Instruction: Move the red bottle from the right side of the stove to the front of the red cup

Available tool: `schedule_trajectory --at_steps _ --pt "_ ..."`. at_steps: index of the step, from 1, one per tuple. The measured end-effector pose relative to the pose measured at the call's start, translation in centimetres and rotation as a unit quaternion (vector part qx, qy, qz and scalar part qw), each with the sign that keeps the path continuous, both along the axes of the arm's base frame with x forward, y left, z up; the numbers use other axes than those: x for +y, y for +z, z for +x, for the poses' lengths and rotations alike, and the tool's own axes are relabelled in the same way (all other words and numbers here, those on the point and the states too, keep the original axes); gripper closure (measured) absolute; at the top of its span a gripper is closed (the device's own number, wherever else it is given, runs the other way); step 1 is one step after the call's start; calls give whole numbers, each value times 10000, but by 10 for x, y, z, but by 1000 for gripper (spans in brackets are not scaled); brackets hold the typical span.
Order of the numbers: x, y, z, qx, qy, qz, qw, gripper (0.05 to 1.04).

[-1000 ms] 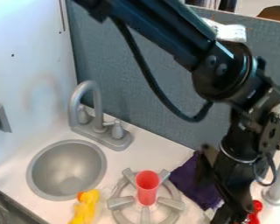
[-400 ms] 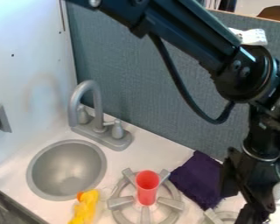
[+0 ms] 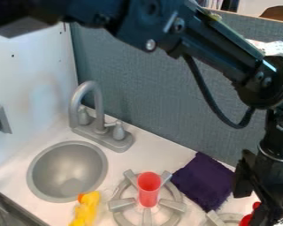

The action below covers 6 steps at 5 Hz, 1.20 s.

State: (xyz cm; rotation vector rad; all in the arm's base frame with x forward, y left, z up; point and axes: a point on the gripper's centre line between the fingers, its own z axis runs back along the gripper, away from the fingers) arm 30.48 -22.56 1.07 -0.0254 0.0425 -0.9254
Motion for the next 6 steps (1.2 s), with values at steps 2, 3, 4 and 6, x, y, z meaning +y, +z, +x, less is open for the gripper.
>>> schedule_trajectory --at_steps 2,3,4,6 --pt "-3 -11 5 168 142 169 9996 80" --pt "-4 -14 9 191 163 203 9995 137" --pt "-4 -19 10 207 147 284 9993 382" --pt "-8 -17 14 118 180 186 9996 750"
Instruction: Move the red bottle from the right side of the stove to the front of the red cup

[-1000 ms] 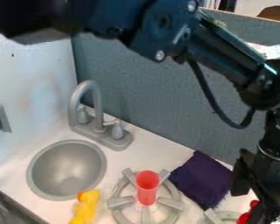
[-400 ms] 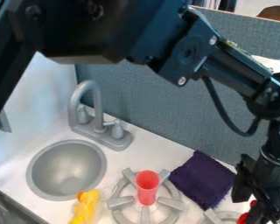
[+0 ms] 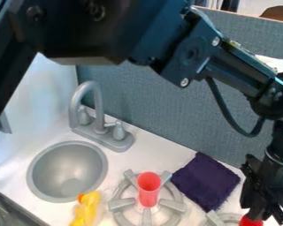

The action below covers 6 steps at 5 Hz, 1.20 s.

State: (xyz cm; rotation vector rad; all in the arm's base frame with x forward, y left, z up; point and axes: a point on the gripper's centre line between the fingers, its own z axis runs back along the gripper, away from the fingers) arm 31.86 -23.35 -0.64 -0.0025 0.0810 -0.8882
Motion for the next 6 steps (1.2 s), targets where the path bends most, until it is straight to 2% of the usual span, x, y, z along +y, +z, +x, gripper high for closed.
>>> schedule_trajectory --at_steps 1,2,3,4,5,6 --pt "8 4 -12 -29 102 -9 9999 750" --pt "19 45 -24 -402 333 -209 9984 750" --pt "43 63 -45 -572 420 -46 9975 750" --pt "60 62 -65 -622 403 266 9969 750" --pt "74 50 -82 -379 477 569 9965 750" --pt "79 39 -92 -243 459 572 9970 750"
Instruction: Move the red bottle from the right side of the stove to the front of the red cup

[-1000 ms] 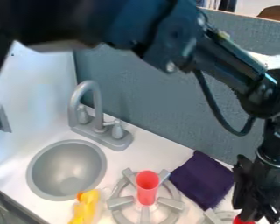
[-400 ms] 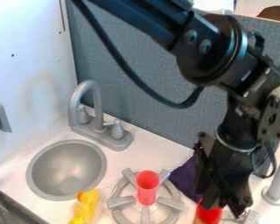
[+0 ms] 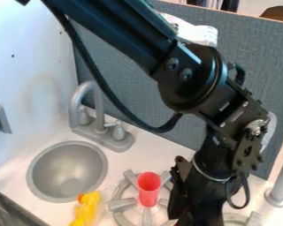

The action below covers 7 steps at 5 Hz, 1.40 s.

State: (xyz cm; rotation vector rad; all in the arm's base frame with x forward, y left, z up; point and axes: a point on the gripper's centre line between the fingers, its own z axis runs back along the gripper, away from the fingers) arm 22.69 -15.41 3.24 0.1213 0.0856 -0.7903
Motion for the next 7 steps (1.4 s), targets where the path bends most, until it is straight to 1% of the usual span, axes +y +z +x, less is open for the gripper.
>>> schedule_trajectory --at_steps 1,2,3,4,5,6,7 --pt "-5 -34 4 439 -240 -2 9987 750" --pt "-1 -45 17 403 -280 -28 9988 750" --pt "9 -51 29 283 -320 22 9991 750" --pt "17 -50 33 236 -241 142 9993 750" --pt "19 -51 35 208 -218 81 9995 750" --pt "25 -53 34 385 46 -38 9992 750" --pt "35 -58 31 422 224 -380 9981 750"
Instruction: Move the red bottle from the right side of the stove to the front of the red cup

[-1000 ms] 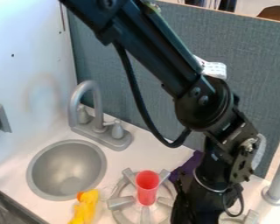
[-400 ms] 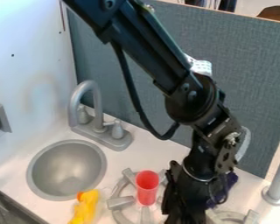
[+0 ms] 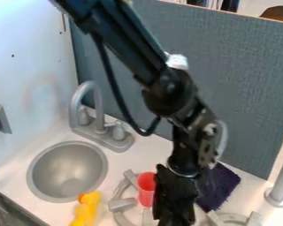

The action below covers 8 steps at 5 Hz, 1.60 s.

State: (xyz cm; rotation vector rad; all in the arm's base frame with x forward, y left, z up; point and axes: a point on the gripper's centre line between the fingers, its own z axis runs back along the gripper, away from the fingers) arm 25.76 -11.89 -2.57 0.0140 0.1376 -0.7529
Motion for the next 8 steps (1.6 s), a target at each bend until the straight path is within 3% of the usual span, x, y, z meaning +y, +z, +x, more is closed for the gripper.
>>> schedule_trajectory --at_steps 1,2,3,4,5,6,7,8 --pt "12 0 -4 -91 47 -178 9998 713" --pt "18 -3 -9 -115 58 -250 9996 597" --pt "22 6 -14 -194 101 -191 9996 310" --pt "19 35 -9 -627 147 -346 9973 81" --pt "11 46 -12 -707 94 -334 9969 76" --pt "16 52 -7 -764 416 -49 9962 81" --pt "34 72 -11 -834 815 393 9924 82" --pt "77 71 -27 -576 1529 776 9835 82"
